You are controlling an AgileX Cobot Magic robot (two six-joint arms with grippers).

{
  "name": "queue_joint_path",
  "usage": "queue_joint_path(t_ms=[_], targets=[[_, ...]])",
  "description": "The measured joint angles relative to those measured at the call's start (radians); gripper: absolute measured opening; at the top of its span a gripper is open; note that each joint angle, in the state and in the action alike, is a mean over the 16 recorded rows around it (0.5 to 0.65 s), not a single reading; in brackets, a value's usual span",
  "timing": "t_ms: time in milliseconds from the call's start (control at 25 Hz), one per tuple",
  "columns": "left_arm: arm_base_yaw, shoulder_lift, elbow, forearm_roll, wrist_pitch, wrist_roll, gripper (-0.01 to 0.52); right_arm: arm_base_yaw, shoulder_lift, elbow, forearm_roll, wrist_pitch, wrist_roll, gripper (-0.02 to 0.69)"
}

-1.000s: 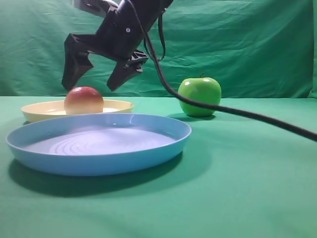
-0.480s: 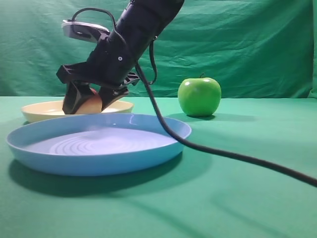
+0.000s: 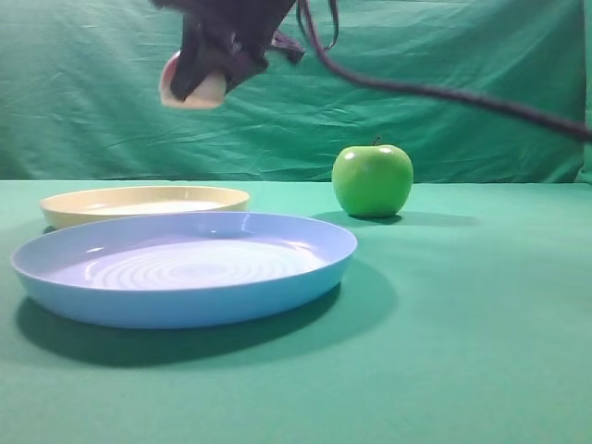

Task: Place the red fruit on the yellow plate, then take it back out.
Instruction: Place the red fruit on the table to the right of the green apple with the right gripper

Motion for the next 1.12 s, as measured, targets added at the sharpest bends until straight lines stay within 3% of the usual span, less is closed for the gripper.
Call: queue_joint_path(t_ms=[360,680,920,1120], targets=[[0.000,0.000,0.000,0.000,0.000,0.000,0.000,-0.150,-0.308,0.403,-0.071,-0.034,0.123,0.192],[0.000,0.000,0.000,0.000,0.000,0.000,0.000,-0.215,-0.489,0.889,-0.084,-0.301,0.132,0.192],[0.000,0.000,0.000,0.000,0.000,0.000,0.000,-0.223,-0.488,1.118,-0.095,-0.498,0.132,0.196],[0.000,0.000,0.000,0.000,0.000,0.000,0.000,-0.223,-0.438,1.206,-0.104,-0.615,0.131,0.274]])
